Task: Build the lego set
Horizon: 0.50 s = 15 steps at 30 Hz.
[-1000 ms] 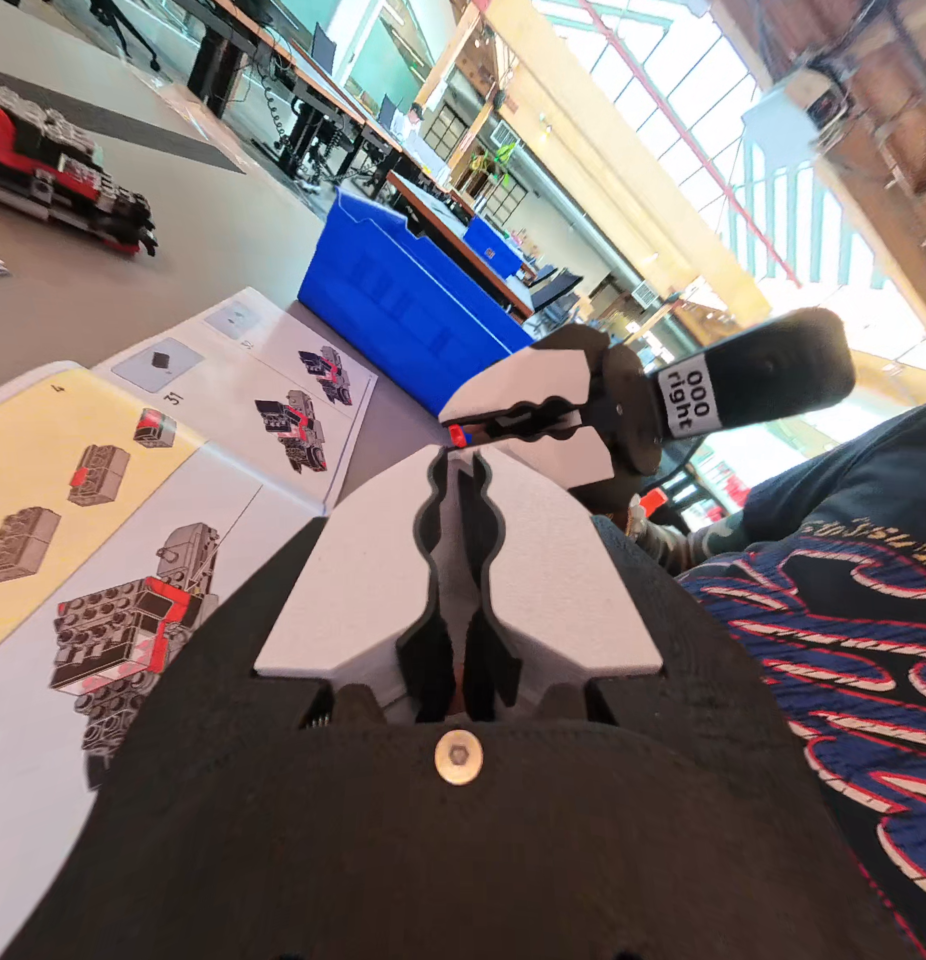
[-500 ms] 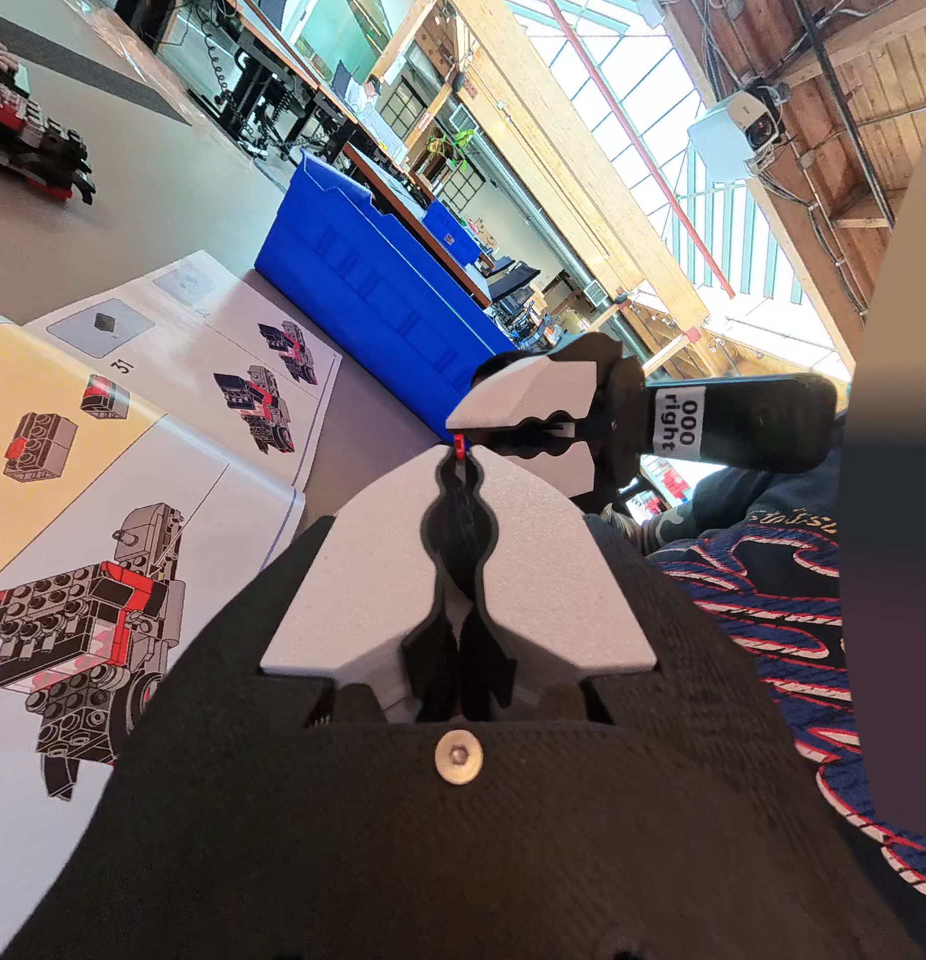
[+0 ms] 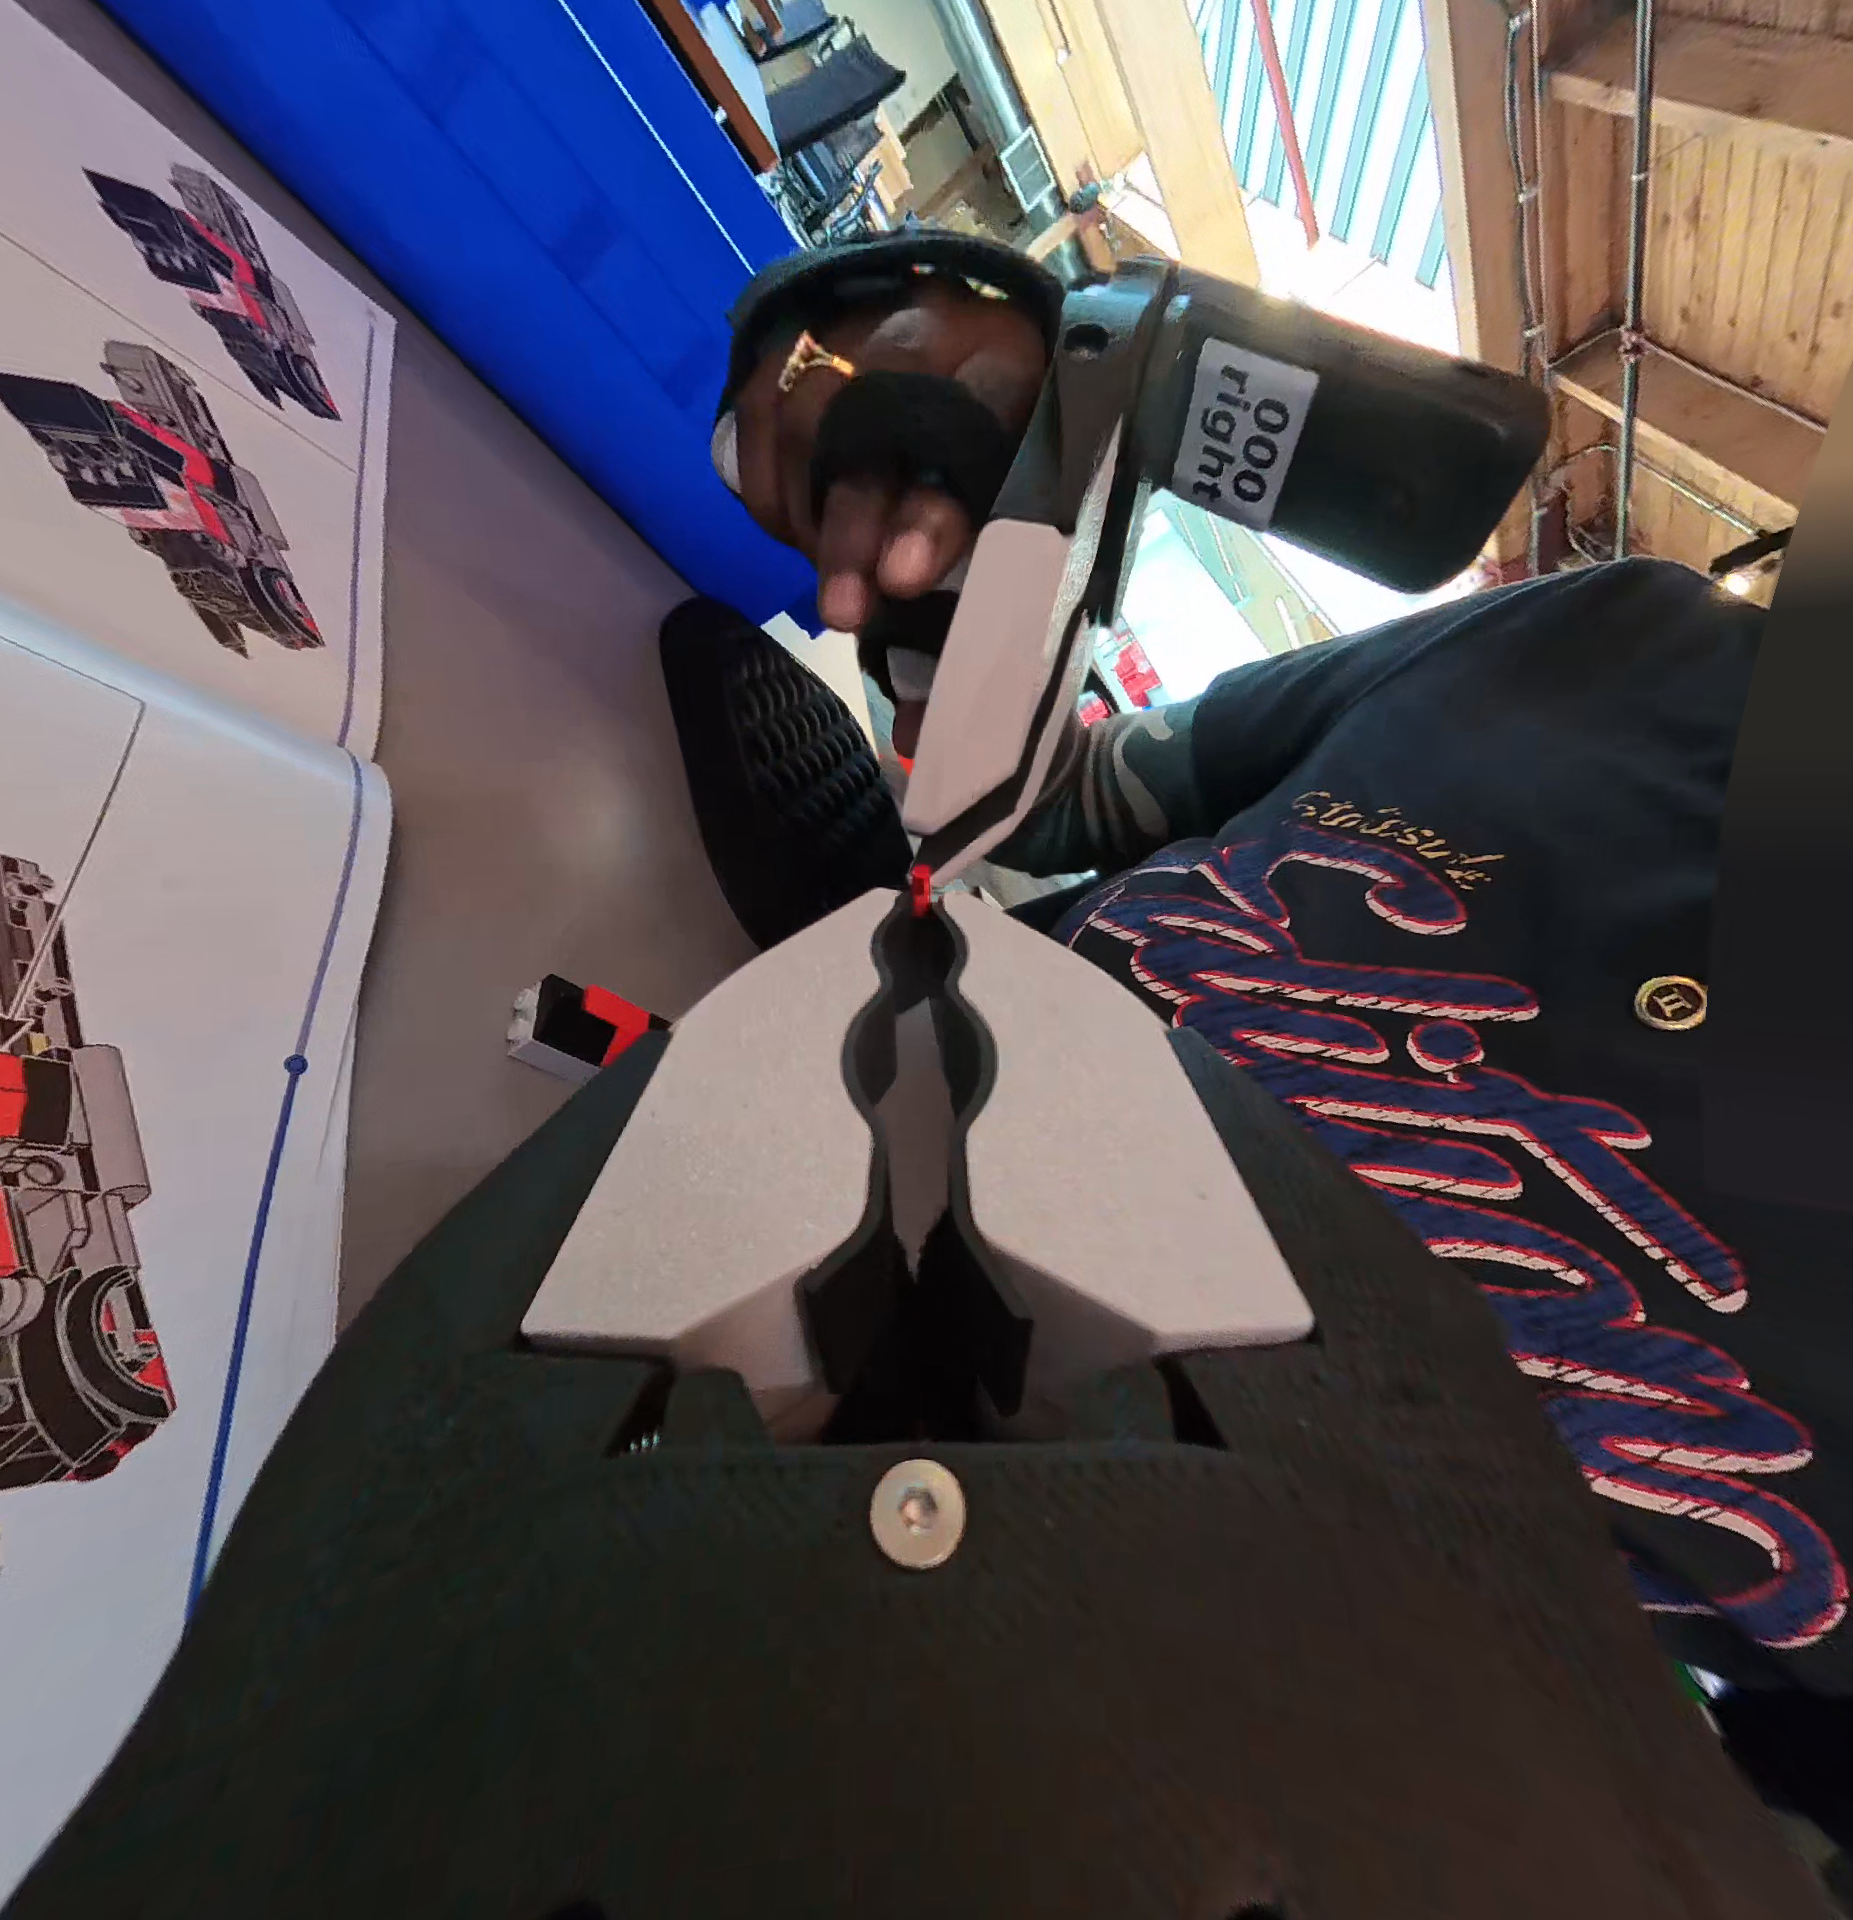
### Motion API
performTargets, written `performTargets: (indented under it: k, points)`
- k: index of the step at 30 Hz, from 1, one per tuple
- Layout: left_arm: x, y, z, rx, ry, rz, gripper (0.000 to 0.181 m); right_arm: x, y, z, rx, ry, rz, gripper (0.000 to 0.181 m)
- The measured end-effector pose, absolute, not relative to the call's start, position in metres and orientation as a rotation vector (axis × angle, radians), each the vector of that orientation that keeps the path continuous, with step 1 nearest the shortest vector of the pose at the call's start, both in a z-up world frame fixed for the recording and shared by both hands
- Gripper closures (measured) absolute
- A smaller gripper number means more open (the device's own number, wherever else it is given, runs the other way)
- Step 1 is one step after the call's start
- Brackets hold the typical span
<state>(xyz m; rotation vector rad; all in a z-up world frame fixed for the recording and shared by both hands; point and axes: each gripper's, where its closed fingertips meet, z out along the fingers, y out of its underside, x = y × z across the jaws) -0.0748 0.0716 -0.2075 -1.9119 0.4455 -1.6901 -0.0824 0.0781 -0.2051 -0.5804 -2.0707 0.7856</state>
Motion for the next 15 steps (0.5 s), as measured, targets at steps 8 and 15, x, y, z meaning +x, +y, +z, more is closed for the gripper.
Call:
performTargets:
  k: [8,15]
  points:
    - [-0.0682,0.0675,-0.2083,-1.926,0.491,-1.739,0.178,-0.0824,0.0741,-0.2123,-0.538,-2.128,0.786,0.178]
    - [-0.0667,0.0691,-0.2087,-1.93,0.491,-1.771,0.178,-0.0801,0.0751,-0.2113,-0.511,-2.122,0.773,0.177]
